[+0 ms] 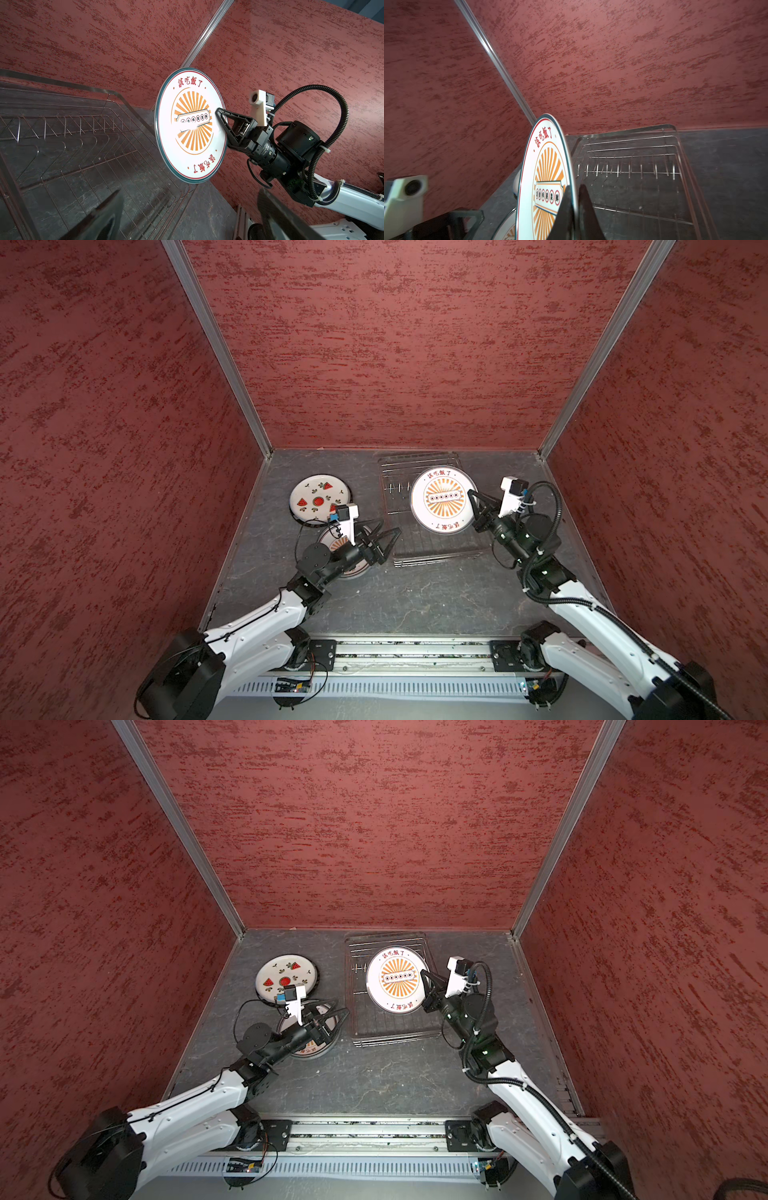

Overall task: Unload the plates from the dish rack
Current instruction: 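Lift the sunburst plate out of the rack with the right gripper, then bring the plate toward the left gripper and grasp its rim with the left gripper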

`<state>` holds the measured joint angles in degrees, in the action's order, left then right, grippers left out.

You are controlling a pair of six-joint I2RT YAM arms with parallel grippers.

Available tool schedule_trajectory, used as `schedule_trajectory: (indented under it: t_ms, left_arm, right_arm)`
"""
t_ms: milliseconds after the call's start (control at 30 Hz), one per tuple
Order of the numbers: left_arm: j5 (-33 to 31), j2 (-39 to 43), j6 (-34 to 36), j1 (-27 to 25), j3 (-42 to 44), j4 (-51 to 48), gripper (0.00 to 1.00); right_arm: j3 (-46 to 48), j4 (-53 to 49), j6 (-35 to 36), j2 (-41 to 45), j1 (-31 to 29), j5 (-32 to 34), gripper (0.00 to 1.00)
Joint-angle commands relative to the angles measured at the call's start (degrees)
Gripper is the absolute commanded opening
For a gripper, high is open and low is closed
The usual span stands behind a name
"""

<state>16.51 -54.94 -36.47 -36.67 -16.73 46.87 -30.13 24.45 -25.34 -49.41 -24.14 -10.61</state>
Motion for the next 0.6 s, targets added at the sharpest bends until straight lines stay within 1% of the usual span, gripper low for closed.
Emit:
schedule_trajectory:
  t_ms: [0, 100, 133, 200, 267, 333, 367, 433, 467, 567]
  left_arm:
    - [0.19, -1.06, 1.11, -1.28, -1.86, -2.2, 0.99]
    - [-1.41, -2.13, 2.39, -3.15, -2.93, -2.9, 1.0]
    - [-1.79, -2.47, 2.51, -3.55, -3.27, -3.27, 0.97]
    - [-2.52, -3.04, 2.65, -4.18, -4.03, -4.21, 0.86]
    - [-3.6, -3.5, 2.49, -4.72, -4.37, -4.43, 0.7]
    - [-4.39, -3.85, 2.26, -5.15, -4.69, -4.79, 0.57]
    - [-4.61, -4.03, 2.28, -5.33, -5.05, -5.22, 0.52]
    - [-4.79, -4.51, 2.36, -5.69, -5.67, -5.83, 0.48]
    - [-5.24, -4.77, 2.13, -5.87, -5.89, -6.0, 0.43]
    - [-5.85, -5.86, 1.85, -6.17, -6.7, -6.24, 0.35]
  right_arm:
    - [0.8, 9.74, -5.37, 1.86, 0.47, -10.21, 0.0]
    - [2.04, 11.8, -5.77, 1.79, 0.48, -13.3, 0.0]
    - [2.24, 12.2, -5.76, 1.68, 0.5, -14.14, 0.0]
    - [3.07, 13.76, -5.86, 1.46, 0.52, -14.69, 0.0]
    - [3.88, 15.1, -5.76, 1.54, 0.5, -14.63, 0.0]
    - [4.58, 15.94, -5.53, 1.59, 0.54, -14.31, 0.0]
    - [4.77, 16.2, -5.27, 1.44, 0.55, -14.26, 0.0]
    - [5.5, 17.29, -4.22, 1.33, 0.56, -14.52, 0.0]
    - [6.01, 17.99, -4.02, 1.2, 0.57, -14.28, 0.0]
    - [6.88, 19.29, -3.75, 0.88, 0.59, -14.68, 0.0]
